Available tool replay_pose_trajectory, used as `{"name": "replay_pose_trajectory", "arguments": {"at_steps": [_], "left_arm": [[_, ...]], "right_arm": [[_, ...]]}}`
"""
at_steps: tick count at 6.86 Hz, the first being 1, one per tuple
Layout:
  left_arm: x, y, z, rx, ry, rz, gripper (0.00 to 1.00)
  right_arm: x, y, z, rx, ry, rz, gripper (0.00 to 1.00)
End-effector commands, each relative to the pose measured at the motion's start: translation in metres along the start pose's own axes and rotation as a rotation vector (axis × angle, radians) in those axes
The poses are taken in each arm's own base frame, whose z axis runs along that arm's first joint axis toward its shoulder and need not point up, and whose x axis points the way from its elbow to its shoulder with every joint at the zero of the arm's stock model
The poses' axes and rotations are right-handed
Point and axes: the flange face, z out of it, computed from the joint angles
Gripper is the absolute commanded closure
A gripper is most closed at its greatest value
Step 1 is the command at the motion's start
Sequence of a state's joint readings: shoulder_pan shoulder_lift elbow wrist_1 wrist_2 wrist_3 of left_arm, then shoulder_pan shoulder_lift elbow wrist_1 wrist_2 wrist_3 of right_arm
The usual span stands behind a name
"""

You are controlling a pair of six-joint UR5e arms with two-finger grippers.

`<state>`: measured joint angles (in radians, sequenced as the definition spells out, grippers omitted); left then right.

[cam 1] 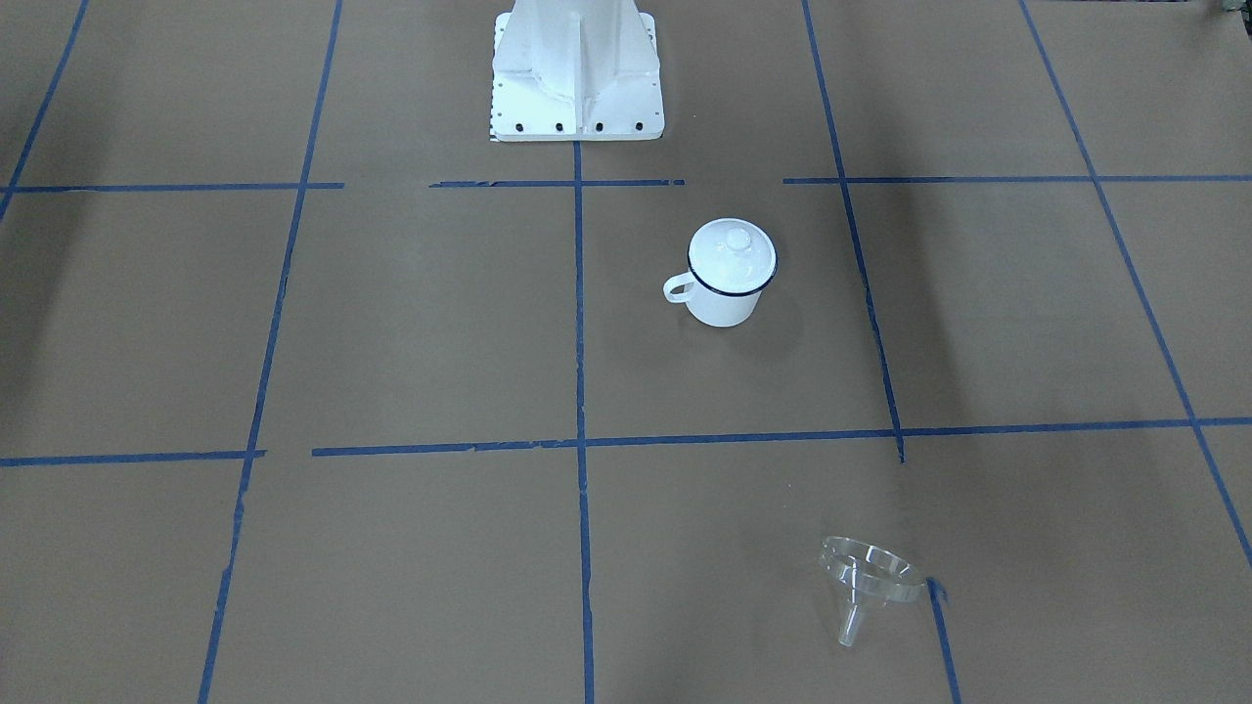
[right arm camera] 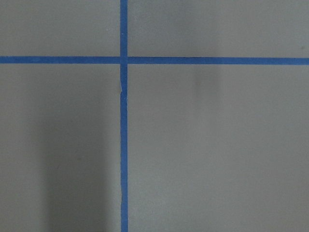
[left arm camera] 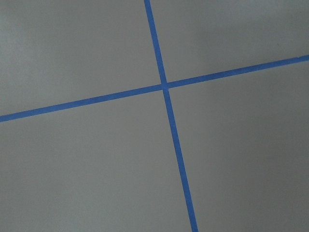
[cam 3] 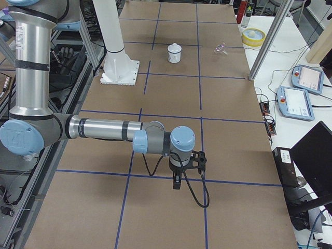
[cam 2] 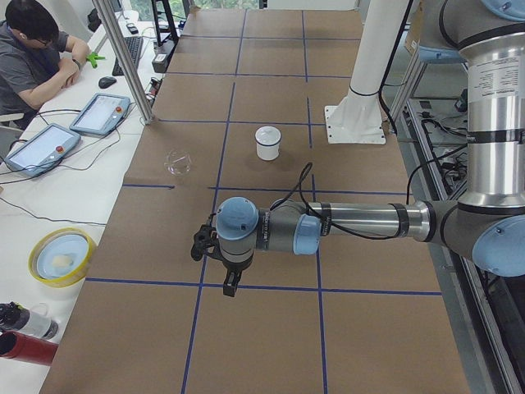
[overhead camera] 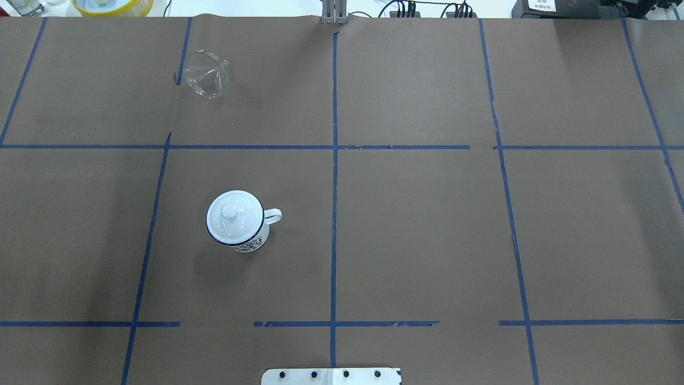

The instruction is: Place funnel on cup

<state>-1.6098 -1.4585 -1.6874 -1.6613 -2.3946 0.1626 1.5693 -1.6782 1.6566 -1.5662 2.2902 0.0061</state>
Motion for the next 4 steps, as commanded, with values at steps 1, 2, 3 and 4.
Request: {"name": "replay_pose_trajectory", "arguments": {"at_steps": [1,2,3,4], "left_arm": [[-0.001,0.003,0.001,-0.003,0.000,-0.003,0.00],[-0.001,0.002,0.001,-0.005,-0.007,-0.001,0.00],[0.005,-0.003,-0.005,0.008,-0.010,0.015,0.00],[0.013,-0.008,-0.011,0.022,-0.011,0.026,0.00]], "right_arm": [[0.000,0.000,0.000,0.000,0.000,0.000,0.00],[0.000,0.000,0.000,0.000,0.000,0.000,0.00],[0.000,0.000,0.000,0.000,0.000,0.000,0.00],[0.000,0.000,0.000,0.000,0.000,0.000,0.00]]}}
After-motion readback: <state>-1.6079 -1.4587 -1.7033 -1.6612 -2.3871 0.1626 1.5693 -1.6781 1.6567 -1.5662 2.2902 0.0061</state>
